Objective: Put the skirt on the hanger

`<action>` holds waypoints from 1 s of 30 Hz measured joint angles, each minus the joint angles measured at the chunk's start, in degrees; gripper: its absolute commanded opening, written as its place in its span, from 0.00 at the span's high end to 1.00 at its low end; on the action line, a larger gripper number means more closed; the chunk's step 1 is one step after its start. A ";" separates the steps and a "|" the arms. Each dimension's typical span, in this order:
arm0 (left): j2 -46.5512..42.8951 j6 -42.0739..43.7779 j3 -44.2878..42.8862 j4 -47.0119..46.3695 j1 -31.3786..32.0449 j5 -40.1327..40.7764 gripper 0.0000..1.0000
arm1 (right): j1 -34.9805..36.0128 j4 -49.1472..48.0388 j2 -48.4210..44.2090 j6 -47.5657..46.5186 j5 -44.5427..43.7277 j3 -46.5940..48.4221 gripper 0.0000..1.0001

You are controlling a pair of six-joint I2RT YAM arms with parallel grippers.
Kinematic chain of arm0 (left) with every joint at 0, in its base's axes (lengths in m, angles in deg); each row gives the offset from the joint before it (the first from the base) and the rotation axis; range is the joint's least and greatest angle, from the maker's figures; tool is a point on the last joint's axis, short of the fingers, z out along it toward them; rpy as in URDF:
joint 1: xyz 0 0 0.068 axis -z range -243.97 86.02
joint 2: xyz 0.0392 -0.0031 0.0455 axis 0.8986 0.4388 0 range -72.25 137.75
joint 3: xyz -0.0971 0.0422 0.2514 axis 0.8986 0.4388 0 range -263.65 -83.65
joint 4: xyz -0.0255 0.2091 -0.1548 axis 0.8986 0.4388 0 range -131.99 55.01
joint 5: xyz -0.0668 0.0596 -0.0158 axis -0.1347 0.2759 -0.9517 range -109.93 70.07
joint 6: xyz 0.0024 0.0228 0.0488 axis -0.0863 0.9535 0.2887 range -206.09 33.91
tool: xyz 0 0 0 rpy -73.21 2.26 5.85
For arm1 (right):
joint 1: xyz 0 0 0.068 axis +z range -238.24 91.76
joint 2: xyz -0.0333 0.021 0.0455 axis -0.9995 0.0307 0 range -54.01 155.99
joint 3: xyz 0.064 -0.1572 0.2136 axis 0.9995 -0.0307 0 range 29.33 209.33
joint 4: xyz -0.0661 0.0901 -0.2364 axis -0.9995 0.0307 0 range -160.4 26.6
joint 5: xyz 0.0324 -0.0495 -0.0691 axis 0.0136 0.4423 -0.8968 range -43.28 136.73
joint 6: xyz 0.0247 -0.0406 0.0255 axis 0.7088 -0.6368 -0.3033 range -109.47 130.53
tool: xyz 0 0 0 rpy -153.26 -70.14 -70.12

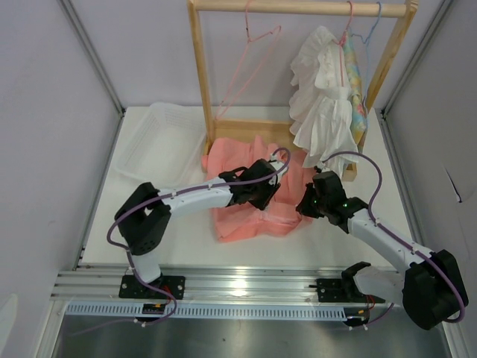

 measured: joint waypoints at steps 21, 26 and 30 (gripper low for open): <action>-25.11 0.26 -13.14 -7.08 -2.60 -2.73 0.39 | 0.00 -1.90 0.83 0.00 0.46 -0.63 1.00; -20.31 0.63 -32.72 -10.29 -11.30 1.70 0.31 | 0.00 -1.95 0.94 0.00 0.57 -1.25 1.00; -13.31 0.61 -44.74 -12.22 -17.84 2.08 0.27 | 0.00 -1.97 0.96 0.00 0.66 -1.29 1.00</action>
